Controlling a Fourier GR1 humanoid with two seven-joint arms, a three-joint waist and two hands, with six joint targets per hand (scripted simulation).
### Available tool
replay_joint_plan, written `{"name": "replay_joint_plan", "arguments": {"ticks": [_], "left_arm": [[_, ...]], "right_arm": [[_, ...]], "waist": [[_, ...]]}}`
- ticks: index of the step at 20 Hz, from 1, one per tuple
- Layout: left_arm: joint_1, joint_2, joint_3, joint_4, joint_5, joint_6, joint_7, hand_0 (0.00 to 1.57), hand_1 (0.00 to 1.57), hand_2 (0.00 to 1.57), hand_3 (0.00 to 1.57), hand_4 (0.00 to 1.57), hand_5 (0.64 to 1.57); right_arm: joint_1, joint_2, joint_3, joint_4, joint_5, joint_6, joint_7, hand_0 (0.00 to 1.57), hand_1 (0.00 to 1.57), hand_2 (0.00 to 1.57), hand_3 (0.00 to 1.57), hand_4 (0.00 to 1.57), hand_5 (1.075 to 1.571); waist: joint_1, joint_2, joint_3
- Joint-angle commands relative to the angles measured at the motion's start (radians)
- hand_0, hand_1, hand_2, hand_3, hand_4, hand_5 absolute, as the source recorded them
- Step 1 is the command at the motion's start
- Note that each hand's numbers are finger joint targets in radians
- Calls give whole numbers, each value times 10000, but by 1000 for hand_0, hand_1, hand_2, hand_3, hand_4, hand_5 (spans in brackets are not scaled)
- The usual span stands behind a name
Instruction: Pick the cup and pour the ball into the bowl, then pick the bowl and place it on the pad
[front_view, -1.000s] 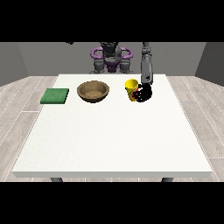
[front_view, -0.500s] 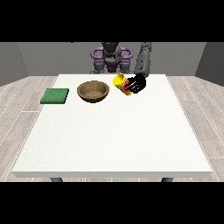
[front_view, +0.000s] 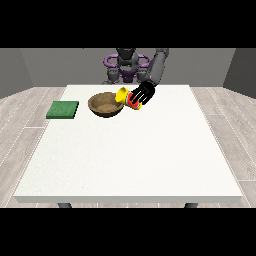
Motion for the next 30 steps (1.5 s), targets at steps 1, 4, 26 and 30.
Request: {"name": "replay_joint_plan", "arguments": {"ticks": [1,4,26,30], "left_arm": [[-750,132,-619,594,-1381,1262,1411,1391,1391,1571,1571,920,1561],[-1016,115,-1580,1113,-2861,2072,2184,1370,1370,1571,1571,805,1567],[-2908,-2130,-7268,2665,-10135,-2390,8639,1498,1498,1571,1571,1047,1513],[-2053,-2138,-6735,1919,-9799,-2019,7629,1502,1502,1571,1571,1067,1505]], "right_arm": [[-485,14,82,111,92,-111,-35,0,0,0,0,348,1564],[-549,254,478,294,503,-287,-82,0,0,0,0,337,1564],[-110,436,377,3160,770,456,-1225,0,0,0,0,387,1566],[454,425,164,2960,888,110,-902,0,0,0,0,376,1564]], "waist": [[-93,290,1],[-16,158,12],[348,-1748,-1],[1155,-2456,-8]]}}
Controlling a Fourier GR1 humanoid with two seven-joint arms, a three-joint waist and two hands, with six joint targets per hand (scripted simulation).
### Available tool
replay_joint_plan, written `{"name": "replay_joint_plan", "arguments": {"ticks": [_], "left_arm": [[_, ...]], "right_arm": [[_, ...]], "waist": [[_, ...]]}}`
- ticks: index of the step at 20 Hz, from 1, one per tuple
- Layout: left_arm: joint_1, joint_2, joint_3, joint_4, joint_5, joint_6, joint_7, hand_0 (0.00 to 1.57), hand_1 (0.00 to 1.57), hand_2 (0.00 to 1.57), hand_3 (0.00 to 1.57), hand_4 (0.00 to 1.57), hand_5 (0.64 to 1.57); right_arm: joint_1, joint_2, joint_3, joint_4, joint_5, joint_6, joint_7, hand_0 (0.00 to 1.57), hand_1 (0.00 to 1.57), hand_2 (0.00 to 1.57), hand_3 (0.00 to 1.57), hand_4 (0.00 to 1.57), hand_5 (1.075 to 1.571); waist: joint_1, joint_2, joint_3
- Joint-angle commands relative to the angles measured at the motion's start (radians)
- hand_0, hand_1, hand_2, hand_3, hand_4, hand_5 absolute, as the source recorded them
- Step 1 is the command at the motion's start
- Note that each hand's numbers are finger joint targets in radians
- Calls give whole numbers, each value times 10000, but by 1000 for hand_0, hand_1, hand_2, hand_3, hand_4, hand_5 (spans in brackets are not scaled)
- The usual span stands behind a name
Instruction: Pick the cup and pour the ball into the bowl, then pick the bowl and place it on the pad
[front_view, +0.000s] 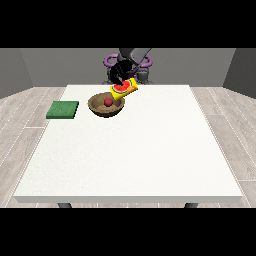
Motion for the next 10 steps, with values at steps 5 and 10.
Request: {"name": "replay_joint_plan", "arguments": {"ticks": [5,10], "left_arm": [[978,1008,3098,-1536,3453,1940,-1573,710,710,1363,1277,1101,1464],[2184,1501,4998,-2823,6173,2926,-3575,1241,1241,1571,1571,765,1568]], "right_arm": [[942,17,-307,-242,-12,5,-265,0,0,0,0,360,1564],[1186,-44,-417,-603,30,-8,-377,0,0,0,0,382,1565]], "waist": [[617,-211,-34],[939,178,-69]]}}
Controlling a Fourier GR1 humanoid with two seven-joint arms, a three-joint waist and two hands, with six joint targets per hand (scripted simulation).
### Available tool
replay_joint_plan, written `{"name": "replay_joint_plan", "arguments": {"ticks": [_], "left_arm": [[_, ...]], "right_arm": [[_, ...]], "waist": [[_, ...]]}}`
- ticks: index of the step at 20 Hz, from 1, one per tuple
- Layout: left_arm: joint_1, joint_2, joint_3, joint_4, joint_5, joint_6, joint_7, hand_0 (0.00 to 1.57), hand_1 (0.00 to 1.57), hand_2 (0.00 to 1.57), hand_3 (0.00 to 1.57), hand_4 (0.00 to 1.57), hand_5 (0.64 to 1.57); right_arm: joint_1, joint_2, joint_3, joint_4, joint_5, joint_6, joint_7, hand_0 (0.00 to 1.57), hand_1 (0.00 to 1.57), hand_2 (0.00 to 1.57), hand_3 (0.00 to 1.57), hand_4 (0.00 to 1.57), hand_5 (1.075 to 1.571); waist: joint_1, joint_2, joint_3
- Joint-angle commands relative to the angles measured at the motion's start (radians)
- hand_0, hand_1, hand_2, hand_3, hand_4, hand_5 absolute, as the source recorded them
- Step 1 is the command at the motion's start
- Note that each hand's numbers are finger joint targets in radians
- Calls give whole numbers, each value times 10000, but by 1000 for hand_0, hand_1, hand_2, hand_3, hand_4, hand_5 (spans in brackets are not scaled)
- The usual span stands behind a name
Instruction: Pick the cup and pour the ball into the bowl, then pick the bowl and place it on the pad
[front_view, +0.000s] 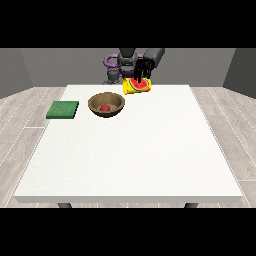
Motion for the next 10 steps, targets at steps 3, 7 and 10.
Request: {"name": "replay_joint_plan", "arguments": {"ticks": [3,7,10], "left_arm": [[2209,622,1978,-1314,3139,1348,-2968,1388,1388,1571,1571,1031,1570],[3349,797,3018,-2403,5238,1321,-5355,1557,1557,1571,1571,1370,1530],[3354,10,3735,-3433,7223,-168,-6294,1501,1501,1571,1571,1472,1461]], "right_arm": [[39,281,337,-1309,122,-340,163,0,0,0,0,401,1564],[246,250,160,-1966,-94,-292,77,0,0,0,0,387,1566],[404,475,284,-1958,76,-478,31,0,0,0,0,419,1565]], "waist": [[-24,802,-54],[-132,1576,-52],[435,1515,-95]]}}
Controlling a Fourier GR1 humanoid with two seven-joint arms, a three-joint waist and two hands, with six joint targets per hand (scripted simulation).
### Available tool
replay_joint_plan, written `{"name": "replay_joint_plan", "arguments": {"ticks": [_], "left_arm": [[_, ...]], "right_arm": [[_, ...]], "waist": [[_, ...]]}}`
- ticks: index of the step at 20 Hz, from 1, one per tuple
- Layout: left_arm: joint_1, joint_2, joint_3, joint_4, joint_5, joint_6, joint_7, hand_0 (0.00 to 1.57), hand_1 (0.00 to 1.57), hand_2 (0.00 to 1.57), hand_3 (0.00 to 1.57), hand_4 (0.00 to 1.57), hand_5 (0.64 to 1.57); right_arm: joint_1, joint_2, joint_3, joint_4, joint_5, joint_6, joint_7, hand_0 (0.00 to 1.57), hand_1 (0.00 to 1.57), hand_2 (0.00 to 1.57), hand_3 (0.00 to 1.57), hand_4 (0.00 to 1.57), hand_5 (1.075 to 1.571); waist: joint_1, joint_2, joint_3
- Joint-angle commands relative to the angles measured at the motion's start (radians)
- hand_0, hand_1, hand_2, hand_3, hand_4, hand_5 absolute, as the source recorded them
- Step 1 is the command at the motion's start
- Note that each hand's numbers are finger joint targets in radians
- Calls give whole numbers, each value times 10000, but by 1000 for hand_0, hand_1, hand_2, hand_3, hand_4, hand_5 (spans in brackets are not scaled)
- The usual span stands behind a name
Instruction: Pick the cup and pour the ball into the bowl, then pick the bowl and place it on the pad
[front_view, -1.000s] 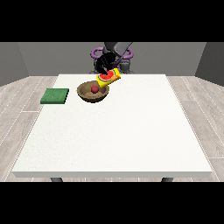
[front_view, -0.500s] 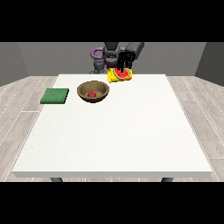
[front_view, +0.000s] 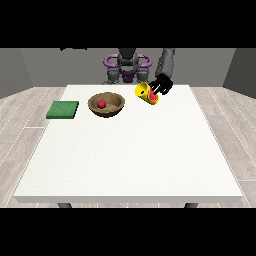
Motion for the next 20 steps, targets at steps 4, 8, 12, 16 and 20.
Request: {"name": "replay_joint_plan", "arguments": {"ticks": [4,8,12,16,20], "left_arm": [[163,-1660,1912,-1915,4640,-3093,-1677,1374,1374,1571,1568,861,1564],[119,-1263,3055,-2513,6857,-5699,-2872,409,409,0,0,262,1569],[185,167,3925,-1969,8066,-8256,-3620,0,0,0,0,0,1559],[-472,1882,4586,-1195,8674,-9737,-2939,0,0,0,0,0,1547],[-1343,2895,4434,-1403,8561,-10003,-1911,0,0,0,0,0,1531]], "right_arm": [[49,248,92,-230,138,-334,59,0,0,0,0,461,1566],[73,715,360,-518,584,-892,-78,0,0,0,0,528,1564],[-177,841,802,-1460,1256,-1470,216,0,0,0,0,499,1566],[-326,1065,1293,-1642,1717,-1790,512,0,0,0,0,492,1568],[-676,1327,1125,-3,1867,-1874,-298,0,0,0,0,476,1569]], "waist": [[652,353,-135],[1336,1036,-23],[1367,1791,53],[1172,2295,81],[1417,2533,100]]}}
